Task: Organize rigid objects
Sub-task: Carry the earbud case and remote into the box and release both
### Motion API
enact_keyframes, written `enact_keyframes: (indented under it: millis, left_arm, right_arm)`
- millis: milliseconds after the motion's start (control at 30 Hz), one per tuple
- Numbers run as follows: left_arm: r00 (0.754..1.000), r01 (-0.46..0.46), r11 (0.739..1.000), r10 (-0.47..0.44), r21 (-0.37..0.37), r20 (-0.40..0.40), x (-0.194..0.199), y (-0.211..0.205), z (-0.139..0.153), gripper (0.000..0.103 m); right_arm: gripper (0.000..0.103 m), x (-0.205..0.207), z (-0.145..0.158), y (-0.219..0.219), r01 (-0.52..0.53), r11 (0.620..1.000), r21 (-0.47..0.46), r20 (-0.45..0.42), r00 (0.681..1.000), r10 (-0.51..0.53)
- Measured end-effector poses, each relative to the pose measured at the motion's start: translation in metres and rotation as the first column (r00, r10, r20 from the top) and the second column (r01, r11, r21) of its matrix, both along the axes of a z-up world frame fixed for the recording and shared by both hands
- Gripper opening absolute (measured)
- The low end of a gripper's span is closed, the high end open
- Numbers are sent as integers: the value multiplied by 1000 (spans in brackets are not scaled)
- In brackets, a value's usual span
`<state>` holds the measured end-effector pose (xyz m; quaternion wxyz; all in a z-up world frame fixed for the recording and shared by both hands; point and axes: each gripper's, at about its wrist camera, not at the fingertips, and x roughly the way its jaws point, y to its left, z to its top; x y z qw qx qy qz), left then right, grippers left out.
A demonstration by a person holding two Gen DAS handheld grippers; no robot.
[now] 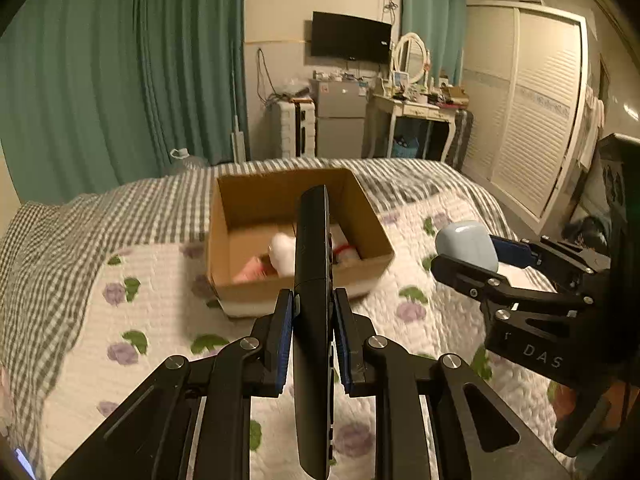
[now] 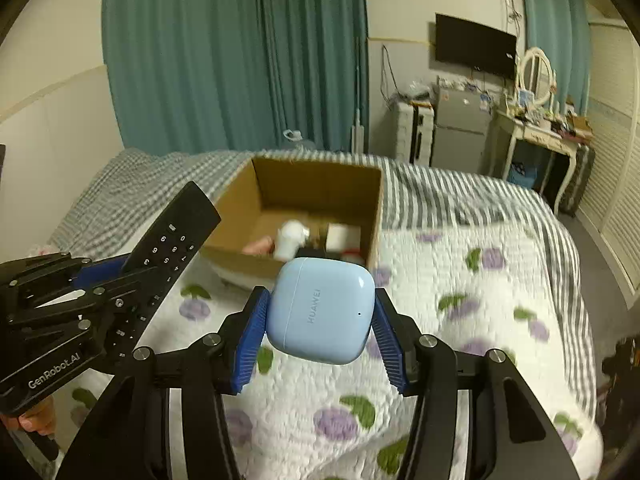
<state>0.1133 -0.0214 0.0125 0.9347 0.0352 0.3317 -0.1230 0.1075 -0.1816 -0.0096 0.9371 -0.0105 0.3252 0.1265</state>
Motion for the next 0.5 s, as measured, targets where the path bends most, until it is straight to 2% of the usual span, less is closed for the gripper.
enact_keyframes:
  millis: [267, 500]
  left_arm:
    - [999, -35, 999, 35, 15, 40, 50, 1, 23, 20]
    - [999, -50, 999, 50, 13, 19, 111, 2, 15, 20]
  right_arm:
    - [51, 43, 35, 10, -53, 998, 19, 56, 997, 52]
    - [51, 102, 42, 25, -73, 997, 3, 77, 994, 72]
